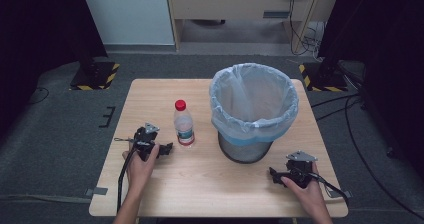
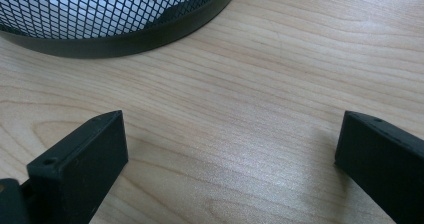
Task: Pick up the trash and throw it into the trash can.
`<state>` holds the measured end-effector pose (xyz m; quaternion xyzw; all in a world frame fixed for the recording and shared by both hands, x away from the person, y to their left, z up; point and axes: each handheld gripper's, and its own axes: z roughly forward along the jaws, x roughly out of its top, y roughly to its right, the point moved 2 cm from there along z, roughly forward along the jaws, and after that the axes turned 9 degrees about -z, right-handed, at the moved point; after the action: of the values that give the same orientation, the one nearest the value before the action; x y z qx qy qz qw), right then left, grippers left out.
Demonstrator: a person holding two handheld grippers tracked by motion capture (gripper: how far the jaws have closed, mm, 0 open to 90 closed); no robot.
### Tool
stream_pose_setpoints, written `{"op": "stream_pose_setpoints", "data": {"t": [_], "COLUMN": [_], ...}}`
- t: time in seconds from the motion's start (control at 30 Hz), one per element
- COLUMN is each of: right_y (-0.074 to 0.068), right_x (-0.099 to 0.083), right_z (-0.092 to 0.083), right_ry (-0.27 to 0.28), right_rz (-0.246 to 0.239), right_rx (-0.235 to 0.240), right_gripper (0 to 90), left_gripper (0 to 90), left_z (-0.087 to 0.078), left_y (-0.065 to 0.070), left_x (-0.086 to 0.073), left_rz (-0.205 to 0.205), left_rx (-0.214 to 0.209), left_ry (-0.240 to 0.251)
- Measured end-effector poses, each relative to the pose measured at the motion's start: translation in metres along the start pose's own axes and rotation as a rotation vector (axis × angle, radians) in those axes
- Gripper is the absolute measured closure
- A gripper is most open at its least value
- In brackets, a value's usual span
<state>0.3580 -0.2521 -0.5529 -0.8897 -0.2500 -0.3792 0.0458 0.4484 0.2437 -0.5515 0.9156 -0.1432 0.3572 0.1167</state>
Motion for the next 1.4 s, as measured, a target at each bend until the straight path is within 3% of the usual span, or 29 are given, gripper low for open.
{"op": "stream_pose_setpoints", "data": {"t": [0.2, 0.57, 0.63, 0.67, 0.8, 0.9, 1.07, 1.23, 1.4], "right_y": [0.0, 0.0, 0.0, 0.0, 0.0, 0.0, 0.0, 0.0, 0.0], "right_x": [0.0, 0.0, 0.0, 0.0, 0.0, 0.0, 0.0, 0.0, 0.0], "right_z": [0.0, 0.0, 0.0, 0.0, 0.0, 0.0, 0.0, 0.0, 0.0], "right_ry": [0.0, 0.001, 0.001, 0.0, 0.0, 0.0, 0.0, 0.0, 0.0], "right_rz": [0.0, 0.001, 0.001, 0.0, -0.002, -0.004, -0.004, -0.004, -0.005], "right_rx": [0.0, 0.0, 0.0, 0.001, 0.003, 0.004, 0.004, 0.005, 0.005], "right_gripper": [0.4, 0.4, 0.4, 0.4, 0.4, 0.4, 0.4, 0.4, 0.4], "left_gripper": [0.0, 0.0, 0.2, 3.5, 3.2, 3.0, 1.8, 1.7, 1.5], "left_z": [0.001, 0.0, 0.0, -0.003, -0.017, -0.027, -0.035, -0.039, -0.046], "left_y": [0.002, 0.002, 0.003, 0.006, 0.024, 0.036, 0.049, 0.051, 0.059], "left_x": [0.001, 0.0, 0.0, 0.001, 0.008, 0.018, 0.028, 0.028, 0.039], "left_rz": [-0.017, -0.009, 0.007, 0.029, 0.135, 0.162, 0.181, 0.187, 0.163], "left_rx": [0.018, 0.009, -0.01, -0.052, -0.058, -0.094, -0.168, -0.201, -0.284], "left_ry": [0.0, 0.001, -0.002, 0.042, 0.136, 0.18, 0.214, 0.224, 0.293]}}
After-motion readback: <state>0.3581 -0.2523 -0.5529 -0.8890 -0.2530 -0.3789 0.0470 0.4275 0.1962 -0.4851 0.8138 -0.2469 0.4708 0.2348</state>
